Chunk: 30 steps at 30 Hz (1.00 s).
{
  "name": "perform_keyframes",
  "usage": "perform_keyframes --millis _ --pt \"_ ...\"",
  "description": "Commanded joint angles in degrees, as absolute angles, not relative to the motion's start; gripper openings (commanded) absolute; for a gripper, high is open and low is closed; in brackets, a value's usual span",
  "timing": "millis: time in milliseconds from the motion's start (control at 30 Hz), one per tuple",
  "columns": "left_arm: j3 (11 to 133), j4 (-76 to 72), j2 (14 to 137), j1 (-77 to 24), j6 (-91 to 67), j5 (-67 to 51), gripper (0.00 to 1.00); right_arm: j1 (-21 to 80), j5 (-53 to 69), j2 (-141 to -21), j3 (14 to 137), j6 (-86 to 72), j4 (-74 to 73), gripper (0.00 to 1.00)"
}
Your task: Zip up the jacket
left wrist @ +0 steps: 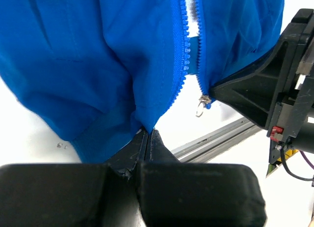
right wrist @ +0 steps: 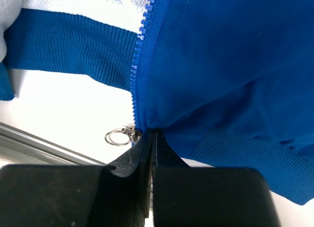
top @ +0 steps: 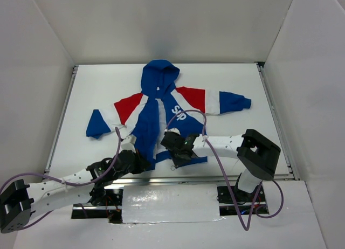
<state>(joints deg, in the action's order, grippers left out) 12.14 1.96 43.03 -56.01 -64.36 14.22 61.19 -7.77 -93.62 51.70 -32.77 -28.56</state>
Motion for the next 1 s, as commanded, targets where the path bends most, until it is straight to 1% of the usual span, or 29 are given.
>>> perform_keyframes --millis 0,133,233,267,333,367,400,433,500,567,633,667,733,833,967 --pt "14.1 -1.2 43.4 -55.8 -62.8 13.8 0.00 61.6 -5.1 -96.8 48.2 -35.3 -25.9 0.00" --pt "14.7 -3.5 44.7 -55.8 -62.2 13.7 0.00 61.6 -4.8 -90.1 46.7 -40.0 -20.1 0.00" --pt "14.8 -8.1 45.4 -55.8 -61.1 12.7 0.00 61.5 -4.7 -83.7 42.7 -46.2 -10.6 0.00" --pt "14.5 -9.6 45.4 -55.8 -60.9 12.3 0.00 61.5 -4.7 -82.0 39.5 -49.4 -4.1 0.00" --pt "13.8 -13.9 45.3 -55.6 -60.5 11.2 0.00 61.6 -4.7 -77.0 35.9 -51.8 2.9 0.00" --pt "13.5 -15.2 45.0 -55.5 -60.2 10.8 0.00 61.6 -4.7 -75.7 32.3 -53.3 9.6 0.00" --pt "13.0 -17.6 44.9 -55.5 -60.2 10.4 0.00 61.6 -4.4 -73.4 30.7 -53.6 12.5 0.00" --pt "12.7 -18.5 44.8 -55.5 -60.2 9.8 0.00 61.6 -3.4 -72.4 27.5 -53.0 19.3 0.00" --pt "11.9 -20.2 44.5 -55.4 -60.1 9.2 0.00 61.3 -2.6 -70.0 24.5 -52.6 25.0 0.00" --pt "11.2 -22.2 43.5 -55.2 -60.5 9.1 0.00 60.4 0.7 -68.6 19.1 -52.9 35.7 0.00" --pt "9.9 -23.1 42.7 -55.2 -61.2 9.6 0.00 57.2 5.6 -68.3 14.9 -54.7 45.2 0.00" --pt "9.5 -23.5 41.8 -55.2 -61.5 9.7 0.00 56.1 9.5 -68.6 13.6 -55.4 48.1 0.00" --pt "8.3 -24.3 41.0 -55.1 -62.0 9.8 0.00 53.8 11.8 -69.4 11.2 -56.7 53.9 0.00" --pt "7.4 -25.0 40.1 -55.1 -62.4 10.0 0.00 51.9 15.5 -70.7 9.1 -58.4 59.9 0.00" --pt "6.3 -27.0 39.6 -55.0 -62.9 10.0 0.00 51.5 16.7 -70.9 8.6 -58.8 62.3 0.00"
